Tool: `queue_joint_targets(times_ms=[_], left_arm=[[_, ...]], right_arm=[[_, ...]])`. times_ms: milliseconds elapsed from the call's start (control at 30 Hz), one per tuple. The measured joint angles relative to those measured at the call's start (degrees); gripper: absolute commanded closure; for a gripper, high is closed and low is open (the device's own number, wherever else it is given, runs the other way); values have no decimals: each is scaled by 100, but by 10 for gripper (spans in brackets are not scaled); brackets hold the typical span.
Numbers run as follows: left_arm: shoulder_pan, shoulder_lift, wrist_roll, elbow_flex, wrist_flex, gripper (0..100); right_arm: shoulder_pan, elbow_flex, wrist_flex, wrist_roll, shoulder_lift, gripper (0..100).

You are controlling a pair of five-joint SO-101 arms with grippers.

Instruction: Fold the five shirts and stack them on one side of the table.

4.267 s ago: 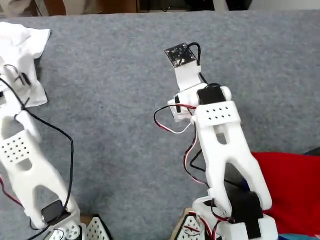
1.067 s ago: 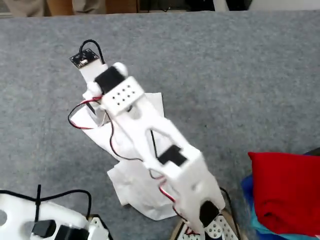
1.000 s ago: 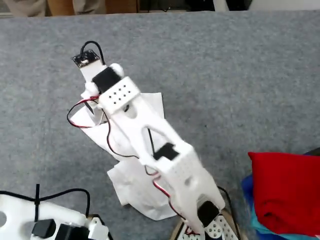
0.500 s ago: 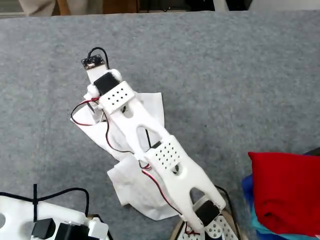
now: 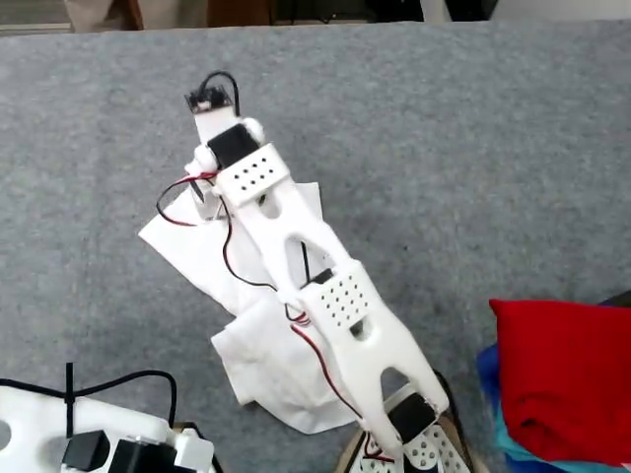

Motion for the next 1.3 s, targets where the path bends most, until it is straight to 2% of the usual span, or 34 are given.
queue_joint_targets(times_ms=[233, 600, 733, 833, 933, 1033, 1200, 1300], left_arm=[[0, 0, 0, 0, 0, 940], [0, 0, 0, 18, 0, 940], [0, 0, 0, 18, 0, 940], [0, 0, 0, 18, 0, 940], [0, 0, 0, 18, 0, 940], [0, 0, 0, 18, 0, 940], [0, 0, 0, 18, 0, 940], [0, 0, 0, 18, 0, 940]], right_arm=[[-844, 0, -413, 0, -1292, 993], [-2031, 0, -2901, -18, -2312, 992], [-2224, 0, -3868, -18, -2409, 992], [-2224, 0, -4202, -18, -2576, 992], [-2057, 0, -4167, -18, -2822, 992], [-1600, 0, -3666, -88, -2945, 991], [-571, 0, -2048, -334, -2945, 991], [-62, 0, -844, 0, -2945, 990]])
